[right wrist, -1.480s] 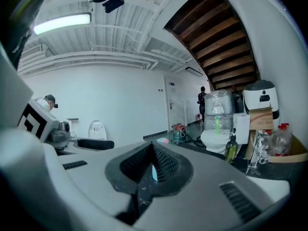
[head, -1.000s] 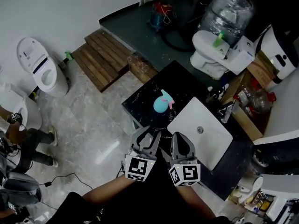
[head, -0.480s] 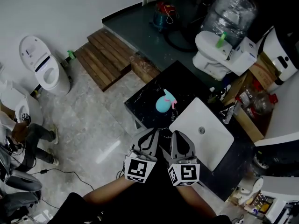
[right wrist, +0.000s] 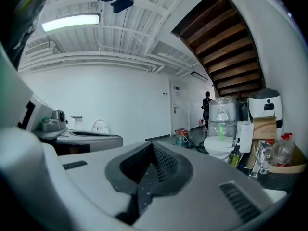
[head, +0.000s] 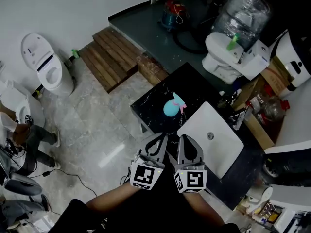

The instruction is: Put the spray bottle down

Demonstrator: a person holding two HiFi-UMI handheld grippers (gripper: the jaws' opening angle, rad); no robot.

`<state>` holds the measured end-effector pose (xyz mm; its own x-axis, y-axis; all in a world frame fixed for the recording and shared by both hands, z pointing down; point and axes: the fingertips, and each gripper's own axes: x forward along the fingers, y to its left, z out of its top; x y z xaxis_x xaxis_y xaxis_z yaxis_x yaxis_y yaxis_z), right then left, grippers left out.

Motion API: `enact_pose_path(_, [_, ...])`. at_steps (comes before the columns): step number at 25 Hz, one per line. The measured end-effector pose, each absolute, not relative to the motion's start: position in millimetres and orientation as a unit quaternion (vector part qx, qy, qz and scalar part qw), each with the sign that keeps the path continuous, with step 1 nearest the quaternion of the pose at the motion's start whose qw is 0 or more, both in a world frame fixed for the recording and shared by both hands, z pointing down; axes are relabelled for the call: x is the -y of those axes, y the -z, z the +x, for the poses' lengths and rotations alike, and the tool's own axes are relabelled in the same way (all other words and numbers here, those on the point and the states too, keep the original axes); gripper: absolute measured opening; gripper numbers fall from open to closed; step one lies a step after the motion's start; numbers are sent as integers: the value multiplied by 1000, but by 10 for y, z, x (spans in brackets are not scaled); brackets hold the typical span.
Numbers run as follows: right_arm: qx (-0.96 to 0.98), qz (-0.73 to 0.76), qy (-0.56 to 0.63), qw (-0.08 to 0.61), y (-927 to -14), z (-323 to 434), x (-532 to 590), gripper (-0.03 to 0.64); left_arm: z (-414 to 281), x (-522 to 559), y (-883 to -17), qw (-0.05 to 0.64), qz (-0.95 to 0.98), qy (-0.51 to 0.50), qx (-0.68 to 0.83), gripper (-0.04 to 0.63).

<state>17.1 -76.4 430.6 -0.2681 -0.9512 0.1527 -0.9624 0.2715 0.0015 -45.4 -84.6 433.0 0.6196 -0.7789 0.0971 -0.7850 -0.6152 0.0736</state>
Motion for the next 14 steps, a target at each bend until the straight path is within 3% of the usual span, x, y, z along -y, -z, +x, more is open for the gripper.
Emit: enact_pose_path(14, [801, 596, -30, 53, -4176, 104, 791, 9, -364, 887, -4362, 60, 902, -30, 427, 12])
